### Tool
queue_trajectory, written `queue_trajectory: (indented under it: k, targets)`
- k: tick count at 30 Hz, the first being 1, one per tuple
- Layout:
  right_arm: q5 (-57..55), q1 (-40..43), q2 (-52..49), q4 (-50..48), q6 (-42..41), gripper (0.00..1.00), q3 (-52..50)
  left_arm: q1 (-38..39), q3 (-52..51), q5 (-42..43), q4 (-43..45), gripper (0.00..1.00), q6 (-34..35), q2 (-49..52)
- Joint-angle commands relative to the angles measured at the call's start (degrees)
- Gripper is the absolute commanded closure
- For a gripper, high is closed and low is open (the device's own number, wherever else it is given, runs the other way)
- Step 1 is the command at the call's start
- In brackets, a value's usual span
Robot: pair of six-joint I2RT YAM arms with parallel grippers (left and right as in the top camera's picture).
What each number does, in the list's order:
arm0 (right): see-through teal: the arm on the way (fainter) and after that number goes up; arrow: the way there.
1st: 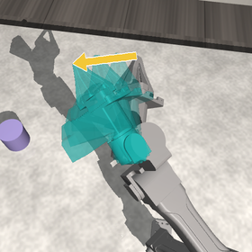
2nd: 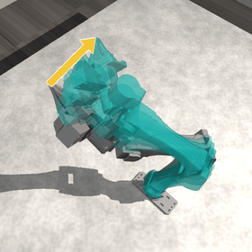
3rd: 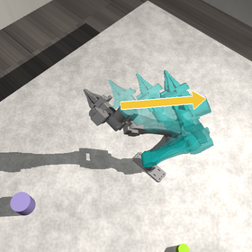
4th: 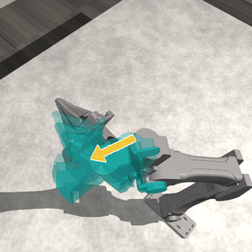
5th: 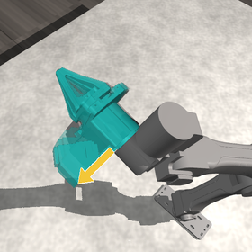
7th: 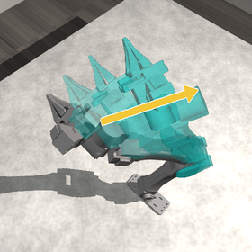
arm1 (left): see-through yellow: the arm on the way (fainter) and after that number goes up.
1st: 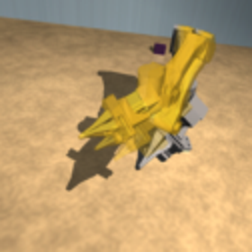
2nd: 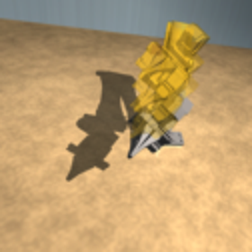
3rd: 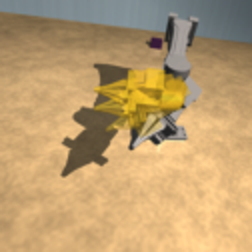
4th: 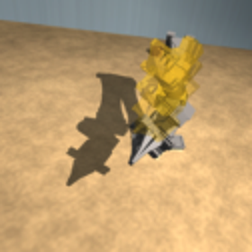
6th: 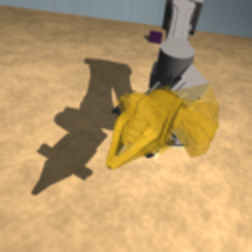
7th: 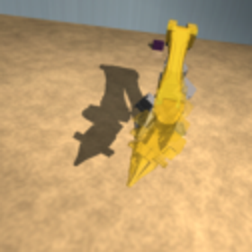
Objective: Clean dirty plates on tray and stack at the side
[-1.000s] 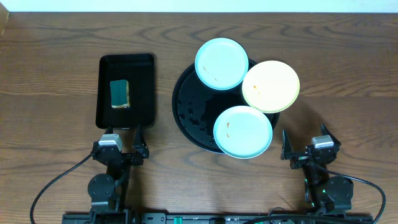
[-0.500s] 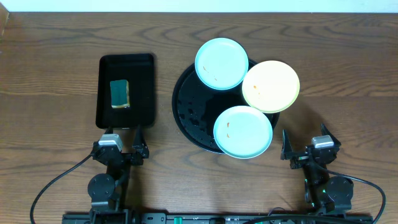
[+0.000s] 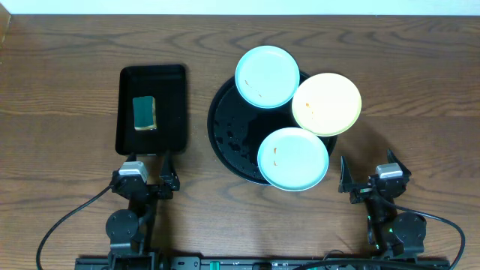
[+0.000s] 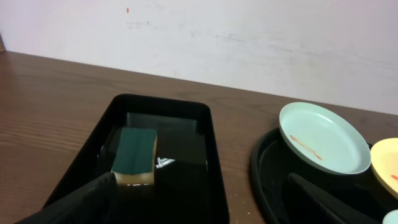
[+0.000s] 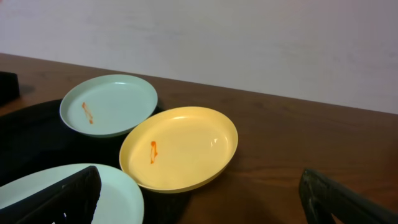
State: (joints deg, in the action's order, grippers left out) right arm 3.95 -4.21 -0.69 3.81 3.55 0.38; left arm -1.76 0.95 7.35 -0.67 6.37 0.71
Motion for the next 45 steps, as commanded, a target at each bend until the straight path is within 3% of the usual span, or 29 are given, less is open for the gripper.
queue_trajectory:
  k: [1, 6, 12, 16, 22, 25, 32, 35, 40, 45]
  targets:
    - [-0.5, 0.1, 0.0, 0.3, -0.5, 0.01, -0.1, 0.2, -0.2, 3.2, -0.2, 0.16, 0.4, -0.1]
    - [-0.5, 0.1, 0.0, 0.3, -0.5, 0.01, -0.1, 0.2, 7.0, 7.3, -8.3, 0.16, 5.6, 0.5]
    - [-0.5, 0.1, 0.0, 0.3, -0.5, 0.01, -0.1, 0.2, 21.3, 7.2, -13.2, 0.16, 3.8, 9.7]
    - [-0.5, 0.1, 0.0, 0.3, -0.5, 0.01, -0.1, 0.2, 35.7, 8.5, -20.0, 0.15, 3.7, 23.7]
    - [-0.5, 0.1, 0.0, 0.3, -0.5, 0.01, -0.1, 0.2, 62.1, 16.1, -45.8, 0.16, 1.0, 48.6]
    - [-0.5, 0.1, 0.0, 0.3, -0.5, 0.01, -0.1, 0.2, 69.8, 16.0, -53.0, 0.16, 1.0, 57.2]
    - [-0.5, 0.1, 0.0, 0.3, -0.5, 0.01, -0.1, 0.2, 71.8, 16.7, -59.9, 0.16, 1.6, 66.1]
    - [-0.4, 0.1, 0.0, 0.3, -0.7, 0.01, -0.1, 0.2, 71.8, 16.6, -61.2, 0.22, 1.6, 66.9]
    - [1.6, 0.1, 0.0, -1.4, -16.5, 0.01, 1.2, 0.2, 71.8, 14.9, -60.5, 0.22, 1.6, 64.9]
    - [2.8, 0.1, -1.2, 9.8, -14.0, 0.01, 9.4, 0.2, 71.8, 11.9, -60.6, 0.22, 1.6, 60.9]
